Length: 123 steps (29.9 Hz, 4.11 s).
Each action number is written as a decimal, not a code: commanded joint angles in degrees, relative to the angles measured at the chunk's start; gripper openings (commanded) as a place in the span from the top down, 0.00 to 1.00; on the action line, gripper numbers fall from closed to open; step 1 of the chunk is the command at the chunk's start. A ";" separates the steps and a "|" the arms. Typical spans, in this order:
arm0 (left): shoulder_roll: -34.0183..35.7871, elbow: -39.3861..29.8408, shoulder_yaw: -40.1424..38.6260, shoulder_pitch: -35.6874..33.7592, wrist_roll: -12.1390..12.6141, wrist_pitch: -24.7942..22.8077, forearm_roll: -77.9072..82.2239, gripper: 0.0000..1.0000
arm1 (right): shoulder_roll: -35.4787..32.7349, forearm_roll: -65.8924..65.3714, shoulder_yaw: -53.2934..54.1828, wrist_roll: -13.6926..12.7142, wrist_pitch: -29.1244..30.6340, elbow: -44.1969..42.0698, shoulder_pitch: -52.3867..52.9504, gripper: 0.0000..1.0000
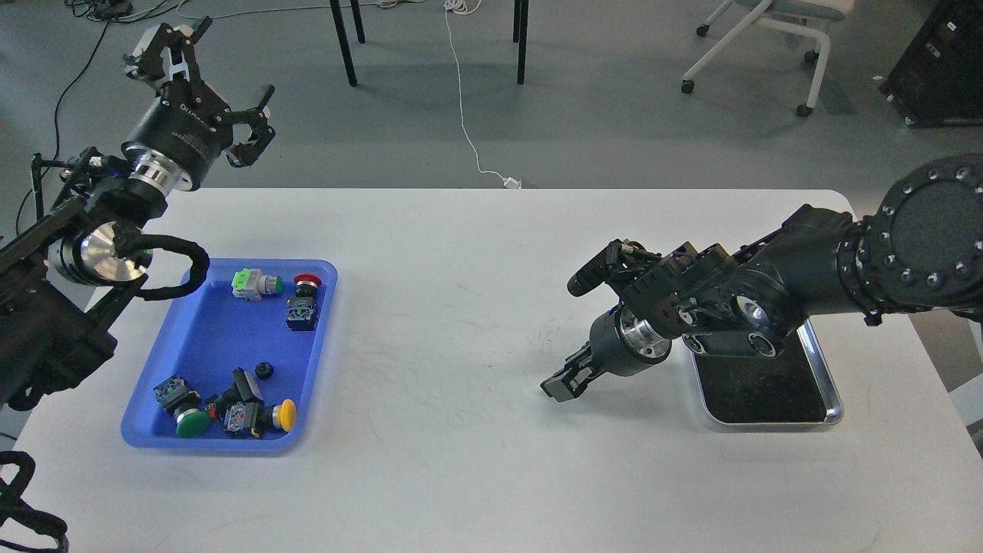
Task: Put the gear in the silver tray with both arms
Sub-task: 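Close the right gripper on the black gear, then carry the gear into the silver tray and open the right gripper, then raise the right arm away from the silver tray, then lower the left gripper into the blue tray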
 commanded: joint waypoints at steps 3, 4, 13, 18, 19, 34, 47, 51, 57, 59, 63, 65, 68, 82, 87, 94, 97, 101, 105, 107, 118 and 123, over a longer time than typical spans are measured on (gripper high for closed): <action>0.20 0.00 -0.09 0.00 0.06 0.03 -0.09 0.02 | 0.00 0.08 -0.15 0.02 -0.87 -0.24 -0.44 0.52; 0.29 0.00 -0.09 0.00 0.06 0.03 -0.09 0.02 | 0.00 0.08 -0.15 0.02 -1.04 -0.24 -0.44 0.52; 1.17 0.00 -0.18 0.00 0.06 0.21 -0.18 0.02 | 0.00 0.08 -0.59 -0.06 -1.04 -0.68 -0.62 0.63; 1.26 0.00 -0.09 0.00 0.06 0.21 -0.18 0.02 | 0.00 -0.01 -1.46 -0.24 -1.04 -0.68 -0.71 0.65; 1.35 0.00 -0.18 0.00 0.06 0.21 -0.18 0.02 | 0.00 -0.01 -1.99 -0.33 -1.04 -0.68 -0.71 0.66; 2.58 0.09 -0.09 0.09 -0.03 0.21 -0.18 0.02 | 0.00 0.08 -2.96 -0.50 -1.04 -0.42 1.84 0.85; 2.66 0.09 0.08 0.09 0.06 0.21 -0.09 0.02 | -7.81 -9.75 -5.77 -1.29 -1.04 2.39 9.49 0.84; 2.66 0.09 0.17 0.00 0.06 0.20 -0.09 0.02 | -15.10 -13.53 -7.35 -1.29 -1.13 4.14 8.88 0.84; 2.49 0.09 0.43 0.09 0.06 0.12 -0.09 0.02 | -23.28 -16.09 -8.06 -1.29 -1.13 8.80 8.70 0.84; 2.49 0.09 0.43 0.00 0.06 0.12 0.00 0.02 | -25.48 -17.23 -9.63 -1.29 -1.13 9.42 8.52 0.84; 2.49 0.09 0.61 0.09 0.06 0.12 0.00 0.02 | -29.26 -20.57 -10.35 -1.21 -1.22 9.34 6.07 0.84; 2.49 0.09 0.61 0.00 0.14 0.12 0.00 0.02 | -30.15 -21.45 -10.08 -1.21 -1.22 8.81 4.22 0.83; 2.40 0.09 0.61 0.00 0.15 0.21 0.00 0.02 | -30.15 -21.36 -9.47 -1.21 -2.18 7.93 2.29 0.83; 1.87 0.26 0.70 -0.88 0.85 0.56 0.17 0.02 | -28.66 -21.54 -7.97 -0.86 -2.36 5.12 -0.35 0.67; 1.79 0.26 0.61 -2.11 1.99 0.47 0.26 0.02 | -28.57 -21.54 -6.83 -0.86 -2.36 5.20 -0.53 0.50; 1.52 -0.09 0.61 -2.11 1.99 0.64 0.26 0.02 | -29.44 -20.84 2.10 -0.94 -2.45 4.77 0.52 0.32; 1.52 0.00 0.79 -1.93 2.08 0.56 0.44 0.02 | -31.11 -19.35 13.70 -1.03 -2.19 3.54 0.70 0.19; 3.62 0.61 1.31 -1.49 2.08 -0.32 0.88 0.02 | -35.24 -13.29 31.19 -1.21 -1.66 1.35 -0.26 0.04; 9.34 0.97 1.66 -1.58 3.39 -3.48 0.97 0.02 | -35.07 -7.84 46.04 -1.21 -1.57 -4.01 -4.91 0.03; 9.78 0.70 2.19 -1.84 4.88 -3.92 1.23 0.02 | -34.37 -5.64 53.17 -1.21 -1.75 -4.81 -7.37 0.03; 16.63 -16.49 9.92 -1.67 5.68 -4.19 21.76 0.03 | -28.57 -1.68 82.18 -1.21 -2.54 -4.64 -23.19 0.03; 21.29 -28.11 12.47 -1.32 5.68 -3.75 42.75 0.03 | -26.55 7.78 92.29 -0.94 -1.84 -4.64 -31.01 0.03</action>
